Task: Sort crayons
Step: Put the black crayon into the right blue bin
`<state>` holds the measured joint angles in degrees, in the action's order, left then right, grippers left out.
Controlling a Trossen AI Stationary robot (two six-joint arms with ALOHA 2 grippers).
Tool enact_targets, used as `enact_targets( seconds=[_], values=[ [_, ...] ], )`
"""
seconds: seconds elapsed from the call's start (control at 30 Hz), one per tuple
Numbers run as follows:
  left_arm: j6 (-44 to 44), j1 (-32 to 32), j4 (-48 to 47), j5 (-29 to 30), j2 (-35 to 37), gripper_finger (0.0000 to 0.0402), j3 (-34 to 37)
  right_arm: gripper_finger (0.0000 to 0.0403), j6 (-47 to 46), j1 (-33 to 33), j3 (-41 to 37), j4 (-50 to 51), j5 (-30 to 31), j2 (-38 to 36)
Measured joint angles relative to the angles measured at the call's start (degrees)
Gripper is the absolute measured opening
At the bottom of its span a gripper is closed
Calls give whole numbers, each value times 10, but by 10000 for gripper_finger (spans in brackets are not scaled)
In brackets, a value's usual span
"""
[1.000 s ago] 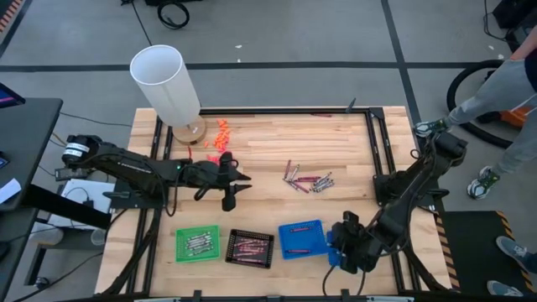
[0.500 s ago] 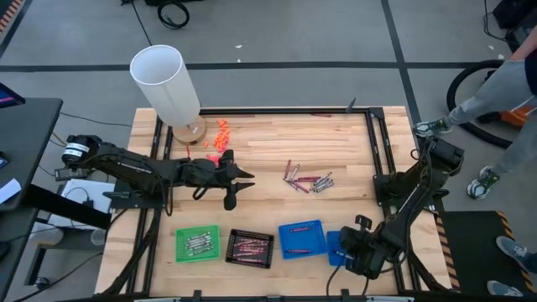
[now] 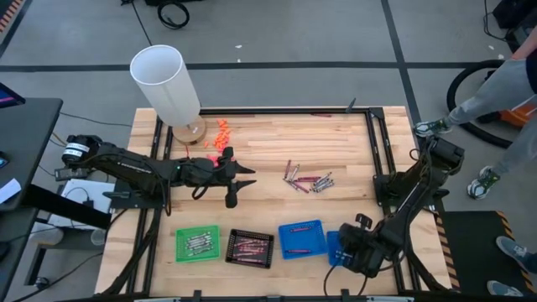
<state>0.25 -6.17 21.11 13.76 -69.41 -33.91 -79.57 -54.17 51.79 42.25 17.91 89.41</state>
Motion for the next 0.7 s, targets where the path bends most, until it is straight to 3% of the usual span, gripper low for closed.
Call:
enact_targets(
  seconds=[0.27,0.7],
  values=[
    [0,-2,2,0,0,162,0,111,11,12,0,16,54,-40],
    [-63,-2,2,-1,0,162,0,110,102,61,0,1,51,-42]
  ],
)
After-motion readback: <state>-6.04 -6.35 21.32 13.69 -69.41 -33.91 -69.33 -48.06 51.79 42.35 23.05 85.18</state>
